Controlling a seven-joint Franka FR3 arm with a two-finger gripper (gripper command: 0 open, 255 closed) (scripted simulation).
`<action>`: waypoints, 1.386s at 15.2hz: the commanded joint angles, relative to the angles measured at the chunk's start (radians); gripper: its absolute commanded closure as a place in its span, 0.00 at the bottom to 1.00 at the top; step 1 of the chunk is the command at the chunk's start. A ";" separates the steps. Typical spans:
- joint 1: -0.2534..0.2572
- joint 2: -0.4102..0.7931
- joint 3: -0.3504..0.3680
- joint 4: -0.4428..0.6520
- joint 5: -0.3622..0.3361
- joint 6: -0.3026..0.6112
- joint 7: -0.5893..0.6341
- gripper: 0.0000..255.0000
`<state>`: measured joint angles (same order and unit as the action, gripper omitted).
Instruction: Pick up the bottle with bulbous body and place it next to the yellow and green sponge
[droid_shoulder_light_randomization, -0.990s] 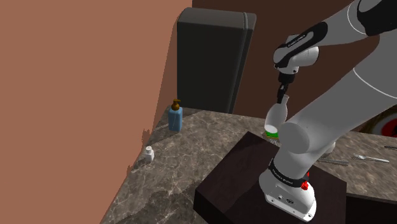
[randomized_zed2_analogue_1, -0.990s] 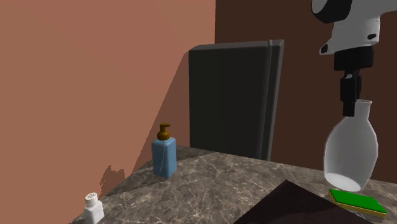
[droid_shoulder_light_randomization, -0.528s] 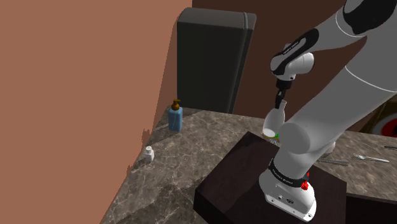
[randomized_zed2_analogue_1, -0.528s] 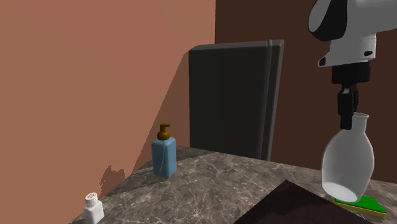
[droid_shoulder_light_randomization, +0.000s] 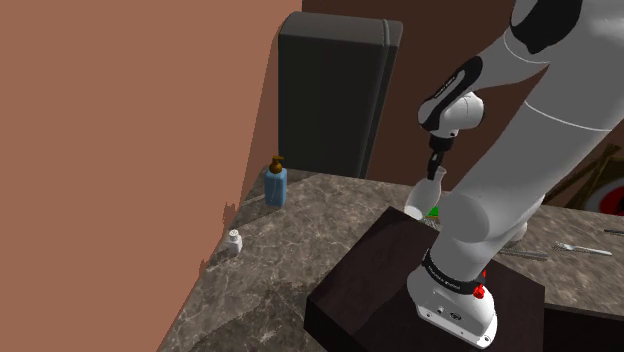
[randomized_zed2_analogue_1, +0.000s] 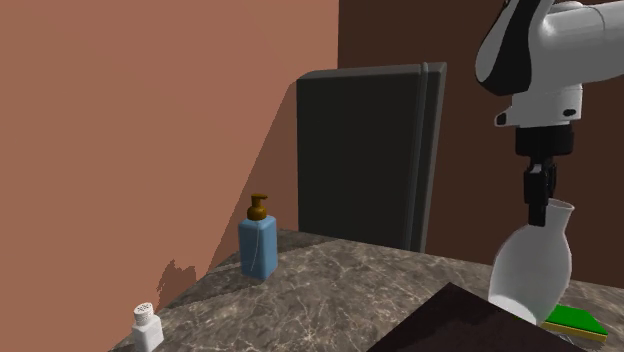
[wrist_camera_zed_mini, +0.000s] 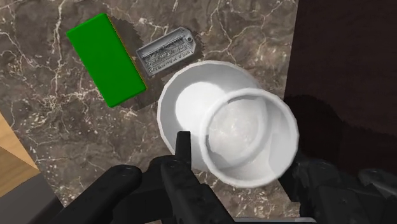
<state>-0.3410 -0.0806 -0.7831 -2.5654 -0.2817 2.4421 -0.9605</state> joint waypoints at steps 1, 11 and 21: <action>0.003 0.036 -0.007 -0.006 0.027 0.038 -0.022 1.00; -0.007 0.220 0.027 -0.022 0.225 0.199 -0.152 1.00; -0.009 0.220 0.028 -0.022 0.225 0.199 -0.152 0.00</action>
<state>-0.3494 0.1390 -0.7549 -2.5871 -0.0564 2.6406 -1.1128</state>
